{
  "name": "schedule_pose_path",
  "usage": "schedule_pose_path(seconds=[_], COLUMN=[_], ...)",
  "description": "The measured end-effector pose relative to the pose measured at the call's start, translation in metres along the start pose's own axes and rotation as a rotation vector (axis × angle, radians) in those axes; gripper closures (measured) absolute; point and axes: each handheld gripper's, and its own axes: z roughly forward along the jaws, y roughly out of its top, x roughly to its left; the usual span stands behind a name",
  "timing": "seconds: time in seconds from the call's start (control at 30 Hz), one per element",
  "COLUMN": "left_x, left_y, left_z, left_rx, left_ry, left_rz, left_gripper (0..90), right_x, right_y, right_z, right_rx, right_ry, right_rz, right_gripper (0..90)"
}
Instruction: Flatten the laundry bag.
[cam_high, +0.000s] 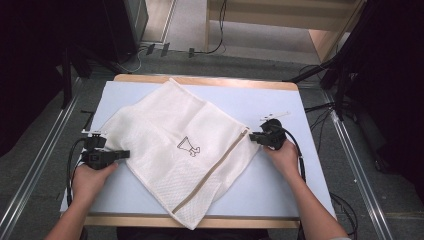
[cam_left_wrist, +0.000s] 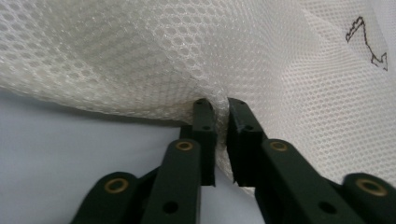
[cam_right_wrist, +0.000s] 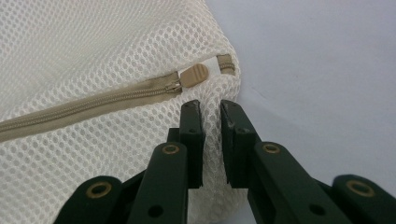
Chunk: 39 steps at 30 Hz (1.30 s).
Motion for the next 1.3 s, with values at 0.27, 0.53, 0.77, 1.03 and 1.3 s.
schedule_pose_path(seconds=[0.27, 0.53, 0.77, 1.03, 1.3], left_x=[-0.001, 0.0, -0.004, -0.001, 0.001], left_y=[0.027, 0.063, 0.082, 0.095, 0.09], left_z=[0.015, 0.041, 0.055, 0.059, 0.048], left_rx=[-0.013, -0.033, -0.028, -0.036, -0.044], left_ry=[0.016, 0.006, 0.001, 0.014, 0.002], left_rz=[0.061, 0.093, 0.114, 0.125, 0.134], left_gripper=[86.7, 86.7, 86.4, 84.8, 59.7], right_x=[0.008, 0.025, 0.041, 0.065, 0.056], right_y=[-0.021, -0.042, -0.06, -0.072, -0.069], right_z=[-0.02, -0.039, -0.048, -0.057, -0.073], right_rx=[-0.018, -0.011, 0.005, 0.023, -0.057], right_ry=[-0.011, 0.015, 0.032, 0.067, 0.079], right_rz=[-0.023, -0.037, -0.056, -0.092, -0.087], right_gripper=[81.2, 80.4, 79.6, 79.0, 57.9])
